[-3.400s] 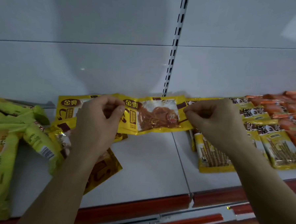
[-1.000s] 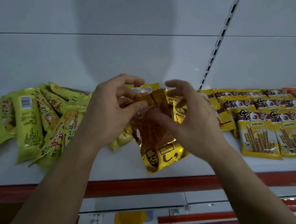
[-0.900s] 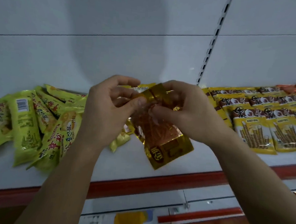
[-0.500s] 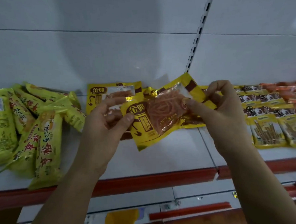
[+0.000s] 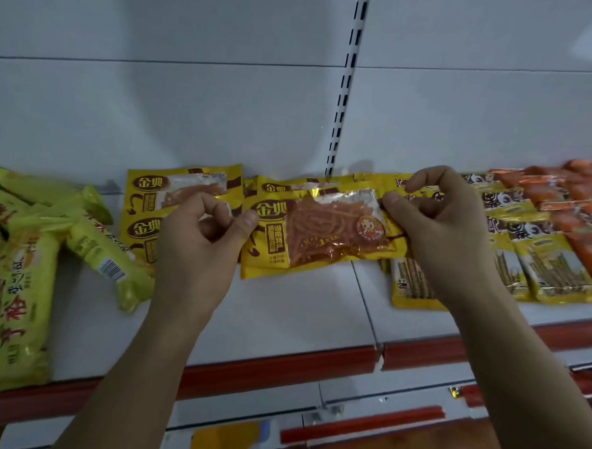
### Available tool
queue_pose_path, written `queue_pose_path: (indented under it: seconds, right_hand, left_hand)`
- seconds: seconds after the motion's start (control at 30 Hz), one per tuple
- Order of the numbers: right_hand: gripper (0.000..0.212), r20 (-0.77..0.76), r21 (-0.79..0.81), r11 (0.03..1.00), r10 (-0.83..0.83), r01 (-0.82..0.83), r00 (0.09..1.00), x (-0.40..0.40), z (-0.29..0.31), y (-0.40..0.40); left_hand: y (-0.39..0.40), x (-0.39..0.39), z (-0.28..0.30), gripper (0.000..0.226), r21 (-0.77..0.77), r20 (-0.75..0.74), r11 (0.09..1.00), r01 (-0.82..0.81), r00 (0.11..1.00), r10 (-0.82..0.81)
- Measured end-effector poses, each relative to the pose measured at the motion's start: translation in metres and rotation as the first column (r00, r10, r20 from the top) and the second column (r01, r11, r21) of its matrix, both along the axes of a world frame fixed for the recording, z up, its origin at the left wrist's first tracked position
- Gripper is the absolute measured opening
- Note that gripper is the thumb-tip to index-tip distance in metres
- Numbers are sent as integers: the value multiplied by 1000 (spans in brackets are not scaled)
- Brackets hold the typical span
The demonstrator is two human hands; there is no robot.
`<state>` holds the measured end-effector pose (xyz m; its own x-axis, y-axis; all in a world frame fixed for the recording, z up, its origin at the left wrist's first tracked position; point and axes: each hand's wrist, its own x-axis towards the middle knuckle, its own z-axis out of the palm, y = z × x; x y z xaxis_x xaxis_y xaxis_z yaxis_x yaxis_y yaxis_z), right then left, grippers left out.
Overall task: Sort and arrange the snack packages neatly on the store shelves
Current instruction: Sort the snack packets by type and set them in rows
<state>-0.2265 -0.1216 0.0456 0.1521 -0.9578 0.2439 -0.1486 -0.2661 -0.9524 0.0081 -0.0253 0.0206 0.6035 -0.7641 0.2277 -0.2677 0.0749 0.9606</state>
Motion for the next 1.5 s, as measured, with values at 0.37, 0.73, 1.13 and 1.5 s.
queue_pose_path:
  seconds: [0.37,0.73,1.13,1.5]
  right_hand:
    - [18,-332,-179,984,-81,22,940,-18,-31,9]
    - [28,-590,-345,939,-216,-1,778,-15,-41,16]
    - [22,-578,-329,943,-249,57,777,-24,-52,18]
    - [13,-626,-374,927,-250,-3,738,-46,-64,20]
  left_hand:
    - [14,-15,-26,26,176,261,984,23,963,-69]
    - [13,-24,-35,25,244,494,965,-98,868,-37]
    - [18,-24,-39,21,245,525,965,-95,850,-50]
    - [21,-26,-39,25,267,548,963,-28,827,-128]
